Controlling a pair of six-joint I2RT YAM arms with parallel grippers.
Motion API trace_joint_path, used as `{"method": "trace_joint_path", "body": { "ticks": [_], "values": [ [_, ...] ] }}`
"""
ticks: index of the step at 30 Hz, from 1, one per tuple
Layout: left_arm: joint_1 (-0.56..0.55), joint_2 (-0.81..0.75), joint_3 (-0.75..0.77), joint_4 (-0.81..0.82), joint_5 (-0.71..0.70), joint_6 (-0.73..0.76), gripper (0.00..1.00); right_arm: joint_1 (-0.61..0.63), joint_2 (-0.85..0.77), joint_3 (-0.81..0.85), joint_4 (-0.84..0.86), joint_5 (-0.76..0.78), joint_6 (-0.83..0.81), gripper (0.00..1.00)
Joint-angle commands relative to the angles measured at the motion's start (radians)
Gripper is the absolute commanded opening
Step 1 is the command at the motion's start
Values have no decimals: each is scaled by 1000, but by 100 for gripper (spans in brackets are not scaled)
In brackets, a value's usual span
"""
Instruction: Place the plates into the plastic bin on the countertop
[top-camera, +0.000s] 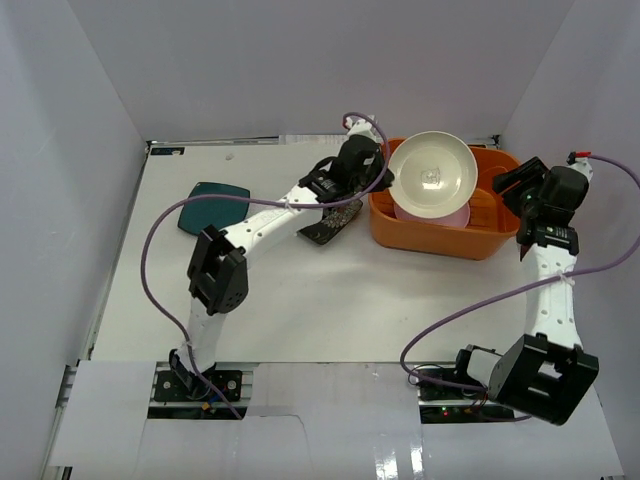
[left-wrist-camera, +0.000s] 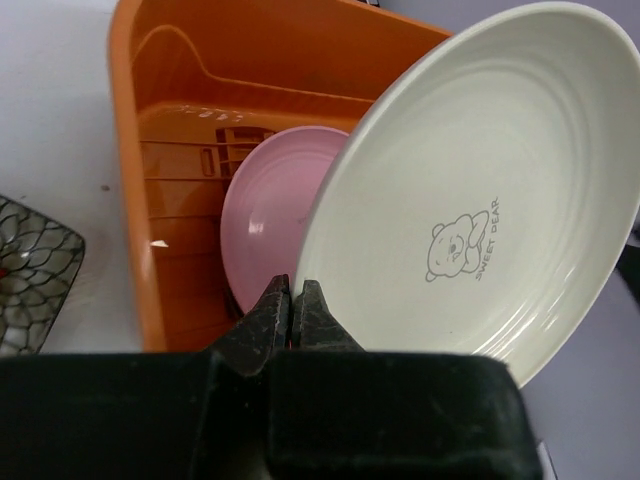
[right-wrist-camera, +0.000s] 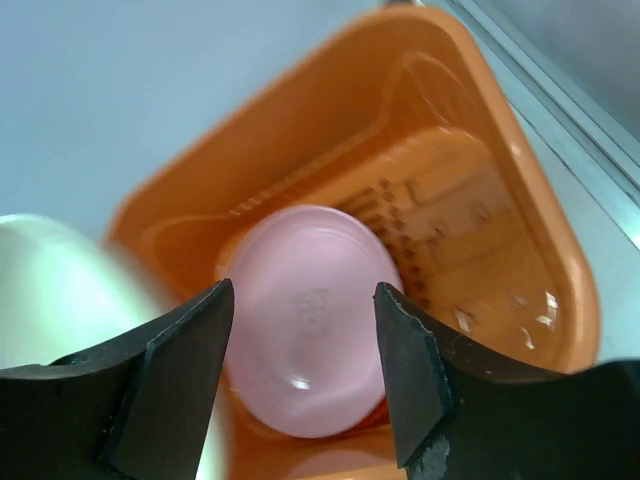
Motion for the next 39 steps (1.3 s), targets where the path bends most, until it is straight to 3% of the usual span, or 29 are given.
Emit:
{"method": "trace_joint_path", "body": {
  "ticks": [1,4,8,9,10,11,13,14,18,19,22,23,24,27,28,30,31,34,36,39],
  "values": [
    [-30,86,206,-46,-26,-7,0,-10,-98,77,58,-96,74,64],
    [-40,221,376,-116,-17,-3,0,-10,-161,71,96,-137,106,63],
    [-45,303,429,-133,-17,-10,0,-1,-181,94,56,-170,83,64],
    [-45,314,431,-133,-20,-15,4,1,-189,94,50,-174,76,65],
    [-45,315,433,-133,-22,-15,12,1,-193,89,44,-176,70,66],
    [-45,315,436,-129,-20,-13,34,2,-199,89,39,-179,68,67],
    [-42,297,443,-122,-14,5,55,4,-209,103,32,-219,66,68],
    [-41,285,449,-119,-12,14,73,8,-213,111,24,-236,66,69],
    [-15,158,395,-96,-3,72,93,63,-239,91,54,-325,88,70],
    [-1,116,361,-86,-8,101,94,114,-247,82,62,-334,91,69],
    [28,-104,127,-32,-75,144,94,267,-287,34,96,-287,89,69],
    [41,-246,36,8,-98,157,94,312,-294,19,105,-273,89,69],
    [59,-325,-174,32,-115,146,94,370,-308,-10,114,-259,89,69],
    [218,-647,-522,108,-71,-18,87,569,-321,-79,156,-204,79,67],
    [342,-719,-730,112,-40,-64,86,661,-316,-90,177,-172,70,67],
    [471,-901,-898,109,50,-141,86,779,-295,-113,176,-139,45,67],
    [592,-945,-1020,96,79,-150,86,818,-285,-119,176,-112,16,67],
    [785,-1015,-1147,97,185,-162,86,920,-256,-153,186,-88,-21,66],
    [913,-964,-1233,144,291,-182,85,964,-242,-174,206,-104,-26,65],
    [1011,-871,-1330,300,387,-229,81,999,-255,-236,252,-130,-27,63]
  ]
}}
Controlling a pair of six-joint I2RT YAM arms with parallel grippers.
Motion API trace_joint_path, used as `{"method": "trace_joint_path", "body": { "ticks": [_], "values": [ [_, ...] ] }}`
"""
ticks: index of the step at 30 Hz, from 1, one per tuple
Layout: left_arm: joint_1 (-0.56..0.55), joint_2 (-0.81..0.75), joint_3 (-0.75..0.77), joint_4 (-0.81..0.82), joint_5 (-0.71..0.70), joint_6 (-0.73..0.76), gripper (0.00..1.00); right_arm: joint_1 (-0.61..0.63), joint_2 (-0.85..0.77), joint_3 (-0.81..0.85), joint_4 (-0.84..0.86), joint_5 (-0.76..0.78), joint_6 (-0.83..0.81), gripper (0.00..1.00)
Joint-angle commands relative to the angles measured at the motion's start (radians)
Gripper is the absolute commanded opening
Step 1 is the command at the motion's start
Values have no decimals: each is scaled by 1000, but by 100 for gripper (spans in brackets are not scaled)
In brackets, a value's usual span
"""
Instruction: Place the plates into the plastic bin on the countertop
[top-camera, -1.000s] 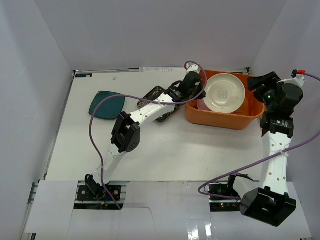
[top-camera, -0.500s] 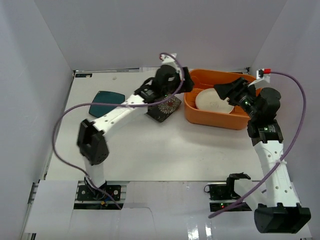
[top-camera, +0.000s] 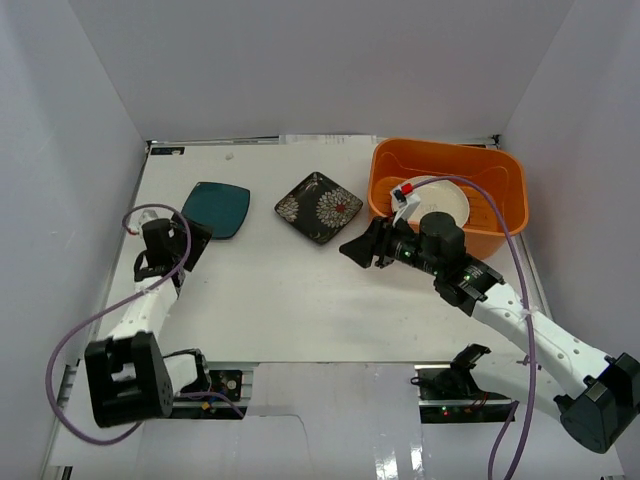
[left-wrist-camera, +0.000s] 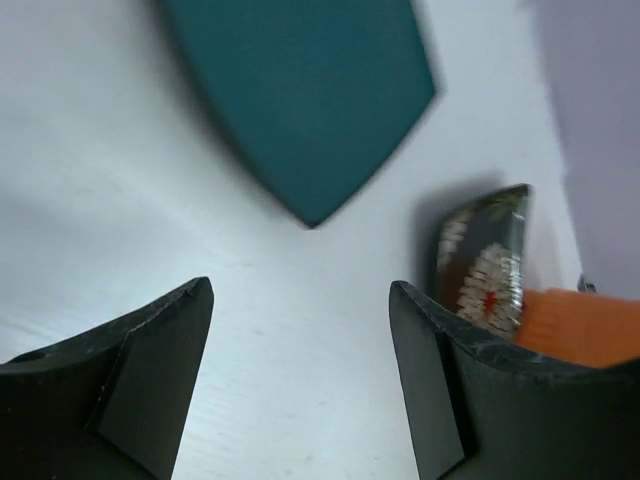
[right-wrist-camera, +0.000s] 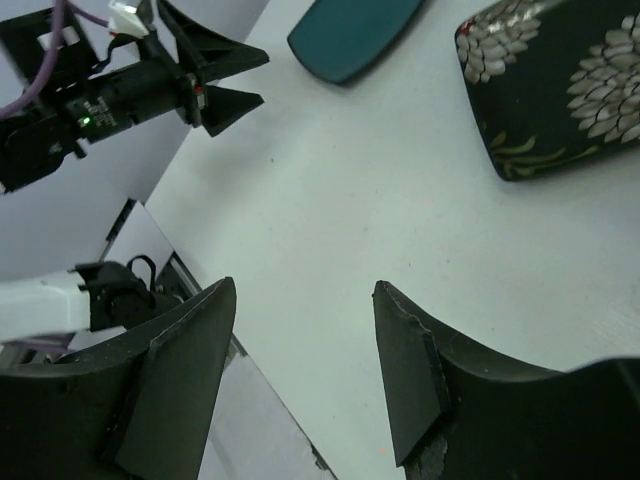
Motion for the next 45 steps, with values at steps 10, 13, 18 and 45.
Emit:
{"method": "trace_joint_path", "body": {
  "ticks": [10,13,18,45],
  "values": [
    [98,419,-173,604,306,-283,81,40,-42,-104,98,26,-60,63],
    [66,513,-160,663,302,-308,79,40,-4,-97,121,6,-60,63],
    [35,667,-135,758,288,-372,66,42,57,-66,142,-6,-59,62],
    [43,-71,-279,619,401,-265,0,80,303,147,154,-44,-29,70]
  ]
}}
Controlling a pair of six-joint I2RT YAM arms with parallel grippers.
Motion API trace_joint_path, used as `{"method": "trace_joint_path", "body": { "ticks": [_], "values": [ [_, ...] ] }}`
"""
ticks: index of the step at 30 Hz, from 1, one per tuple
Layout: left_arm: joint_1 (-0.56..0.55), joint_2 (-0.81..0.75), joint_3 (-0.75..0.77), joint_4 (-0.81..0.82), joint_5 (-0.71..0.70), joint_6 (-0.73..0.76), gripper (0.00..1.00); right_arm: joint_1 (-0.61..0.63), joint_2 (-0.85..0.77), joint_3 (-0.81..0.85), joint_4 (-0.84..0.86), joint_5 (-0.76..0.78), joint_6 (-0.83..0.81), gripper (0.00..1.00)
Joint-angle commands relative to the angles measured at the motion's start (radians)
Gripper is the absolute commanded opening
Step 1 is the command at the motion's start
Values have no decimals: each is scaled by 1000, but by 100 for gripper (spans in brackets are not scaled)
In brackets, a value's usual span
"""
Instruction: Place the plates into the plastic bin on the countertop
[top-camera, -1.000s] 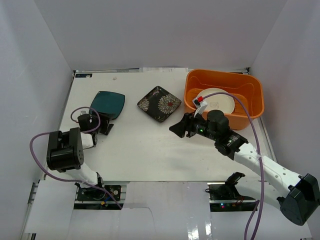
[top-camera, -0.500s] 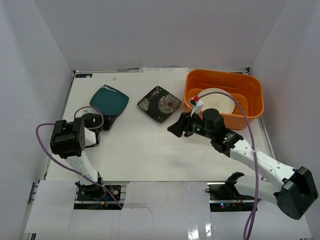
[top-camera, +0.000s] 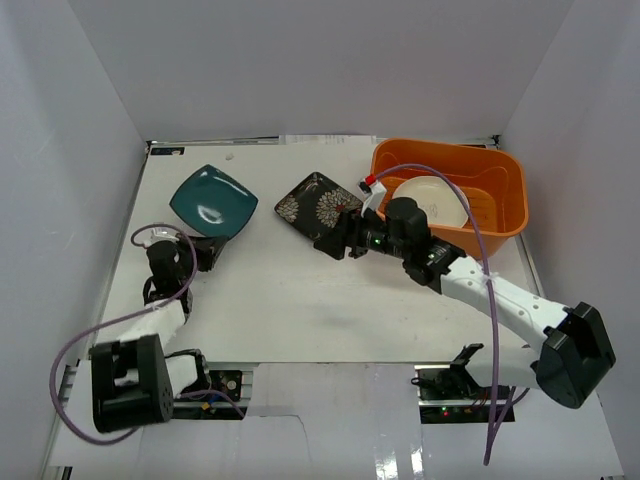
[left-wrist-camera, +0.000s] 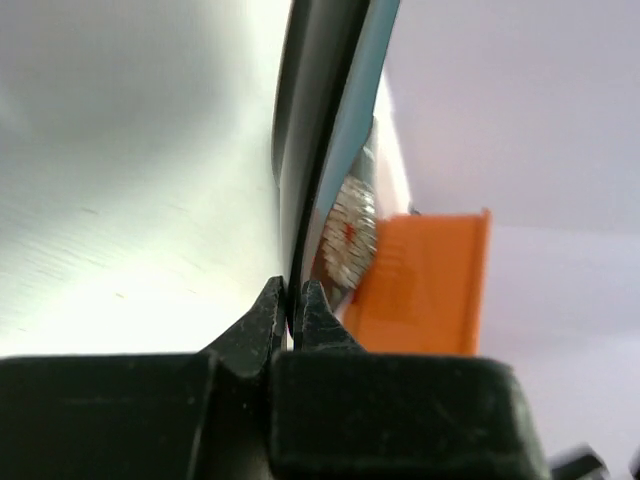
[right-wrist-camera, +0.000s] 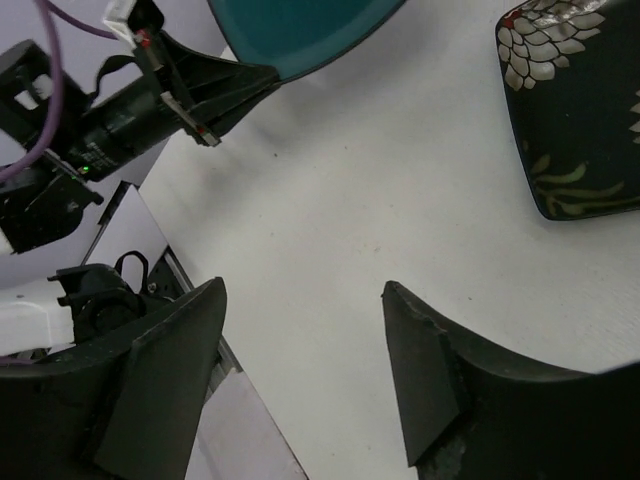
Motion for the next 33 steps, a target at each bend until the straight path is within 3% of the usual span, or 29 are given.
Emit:
{"method": "trace_joint_path", "body": {
  "ticks": [1,5,7,12,19,22,25,26,30,32,33],
  "values": [
    [1,-234,22,16,130,38,0,8,86,124,46,-15,-7,72],
    [-46,-278,20,-5,252,-38,0,3,265,288,5,2,-39,92],
    [-98,-292,34,-15,298,-48,0,-21,346,365,-39,-28,-75,97],
    [-203,-312,211,-219,371,46,0,-175,399,467,-20,-200,-46,98],
    [-273,-272,328,-216,486,1,0,-245,407,435,-96,-326,-102,97],
    [-290,-243,350,-215,503,3,0,-252,367,346,18,-433,-57,100],
    [-294,-214,358,-212,517,3,0,-262,336,275,199,-504,72,70],
    [-294,-209,361,-212,519,4,0,-270,333,269,227,-513,130,46],
    [-300,-165,385,-210,522,0,0,-285,319,266,313,-565,221,8],
    [-306,-128,417,-219,522,14,17,-316,287,264,313,-519,237,8],
    [-307,-116,433,-237,501,30,44,-333,240,261,312,-501,240,8]
  ]
}}
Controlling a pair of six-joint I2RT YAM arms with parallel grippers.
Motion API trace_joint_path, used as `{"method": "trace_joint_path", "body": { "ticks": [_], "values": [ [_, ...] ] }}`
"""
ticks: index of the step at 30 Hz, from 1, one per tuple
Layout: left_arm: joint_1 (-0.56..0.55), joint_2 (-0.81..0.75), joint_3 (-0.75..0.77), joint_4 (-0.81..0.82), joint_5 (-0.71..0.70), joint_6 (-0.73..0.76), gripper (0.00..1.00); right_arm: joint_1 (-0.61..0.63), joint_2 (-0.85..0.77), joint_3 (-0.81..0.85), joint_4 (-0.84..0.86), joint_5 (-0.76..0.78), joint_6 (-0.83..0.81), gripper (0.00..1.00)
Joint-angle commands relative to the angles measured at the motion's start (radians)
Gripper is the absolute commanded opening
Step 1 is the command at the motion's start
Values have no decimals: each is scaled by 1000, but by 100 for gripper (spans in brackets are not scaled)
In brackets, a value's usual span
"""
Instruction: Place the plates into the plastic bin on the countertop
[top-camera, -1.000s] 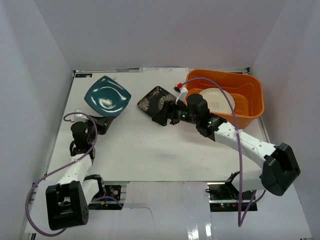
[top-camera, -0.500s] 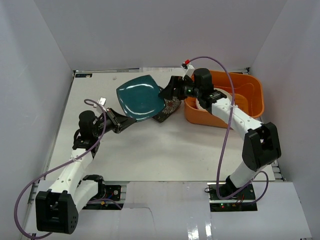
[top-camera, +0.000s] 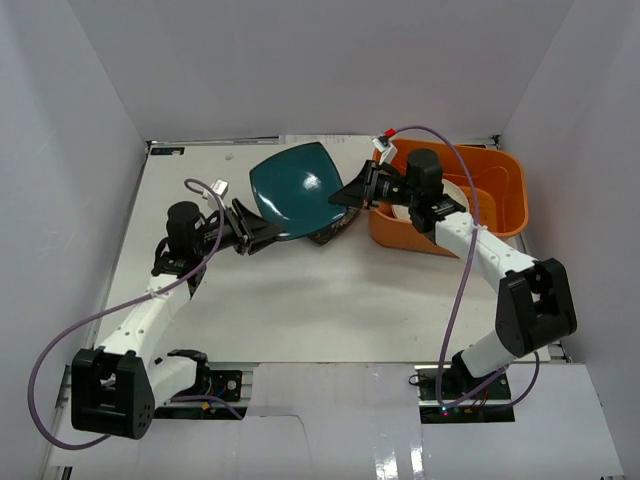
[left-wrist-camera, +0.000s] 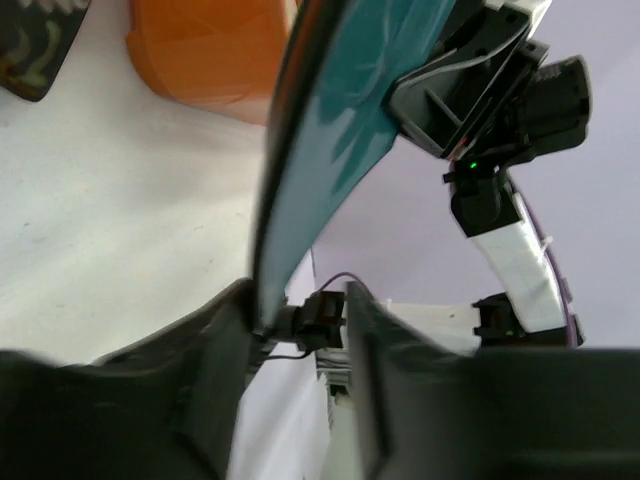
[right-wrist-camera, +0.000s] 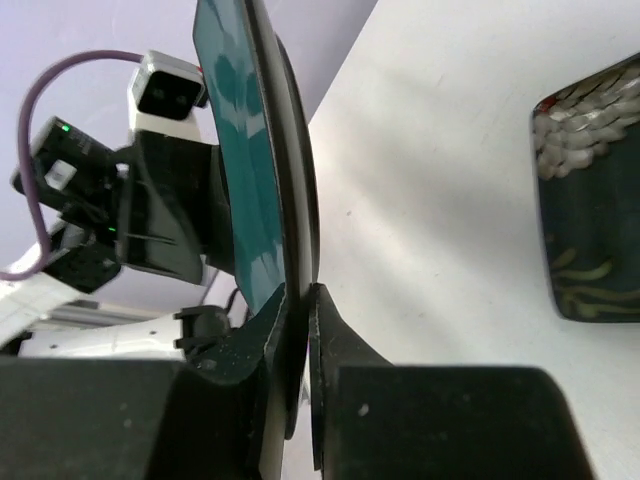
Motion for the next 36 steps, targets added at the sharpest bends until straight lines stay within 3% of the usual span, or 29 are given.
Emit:
{"method": "trace_joint_path", "body": {
  "ticks": [1,3,5,6,10,13,17,24,27,28,31,32,33,36],
  "values": [
    [-10,24,143,67,-6,73,56,-81,-126,-8,127,23,23,8],
    [-12,52,171,-25,-120,141,76,-154,-196,-19,112,41,54,8],
    [-16,101,176,-56,-197,195,83,-292,-236,-43,83,55,68,8],
    [-18,123,174,-66,-271,207,94,-337,-269,-49,54,61,54,8],
    [-45,253,162,-67,-392,222,98,-582,-324,-112,-80,89,-15,8],
    [-70,379,177,-30,-428,227,98,-687,-338,-192,-91,104,-29,8],
    [-81,520,229,19,-454,233,98,-748,-304,-240,-109,143,-61,8],
    [-84,753,349,74,-466,278,98,-748,-137,-174,-216,184,-134,8],
    [-87,831,375,134,-451,258,98,-733,-128,-137,-288,265,-208,39],
    [-88,850,377,150,-451,253,96,-728,-131,-134,-331,290,-222,61],
    [-93,913,392,190,-449,233,90,-721,-161,-112,-408,441,-271,95],
    [-94,936,389,217,-452,222,88,-719,-189,-106,-422,477,-279,97],
    [-95,943,383,237,-457,216,86,-716,-209,-106,-434,509,-289,91],
    [-95,968,363,309,-463,186,64,-715,-307,-147,-428,644,-288,90]
  ]
}}
